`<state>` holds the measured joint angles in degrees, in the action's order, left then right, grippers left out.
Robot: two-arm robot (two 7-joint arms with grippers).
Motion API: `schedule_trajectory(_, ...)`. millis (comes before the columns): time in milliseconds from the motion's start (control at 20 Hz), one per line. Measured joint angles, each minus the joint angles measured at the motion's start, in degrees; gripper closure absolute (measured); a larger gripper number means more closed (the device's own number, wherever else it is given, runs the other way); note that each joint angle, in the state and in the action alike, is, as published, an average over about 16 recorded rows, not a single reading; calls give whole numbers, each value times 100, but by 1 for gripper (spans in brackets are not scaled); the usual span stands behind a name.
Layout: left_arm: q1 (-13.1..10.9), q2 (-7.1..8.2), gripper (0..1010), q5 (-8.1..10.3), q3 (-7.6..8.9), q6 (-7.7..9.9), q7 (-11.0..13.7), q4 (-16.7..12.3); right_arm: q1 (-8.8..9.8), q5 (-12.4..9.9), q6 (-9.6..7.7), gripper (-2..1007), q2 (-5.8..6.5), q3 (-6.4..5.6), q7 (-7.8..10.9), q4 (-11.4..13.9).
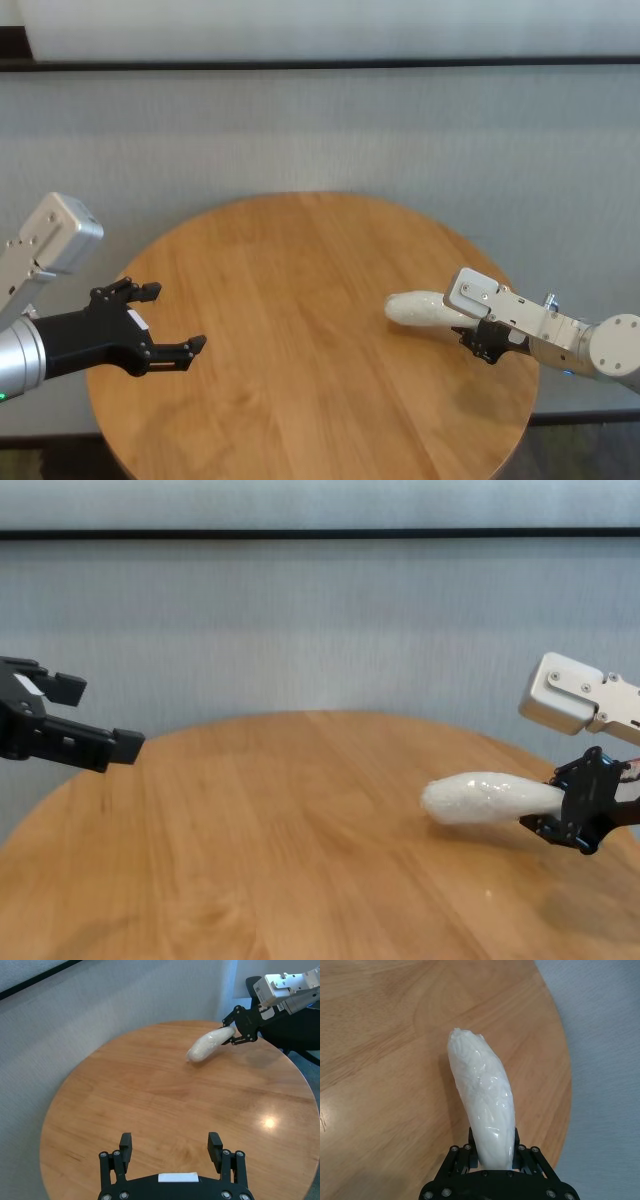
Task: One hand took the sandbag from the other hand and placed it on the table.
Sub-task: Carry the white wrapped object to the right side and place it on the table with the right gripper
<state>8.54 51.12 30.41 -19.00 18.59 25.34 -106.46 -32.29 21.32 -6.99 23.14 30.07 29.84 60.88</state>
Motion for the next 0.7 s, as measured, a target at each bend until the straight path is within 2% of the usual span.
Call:
schedule_trajectory(350, 0, 0, 10, 0, 0, 0, 0, 0, 2, 10, 0, 559, 2, 3, 3, 2)
schedule_trajectory(700, 0, 0, 10, 0, 0, 0, 0, 0, 4, 16, 0, 351, 3, 5, 4, 5)
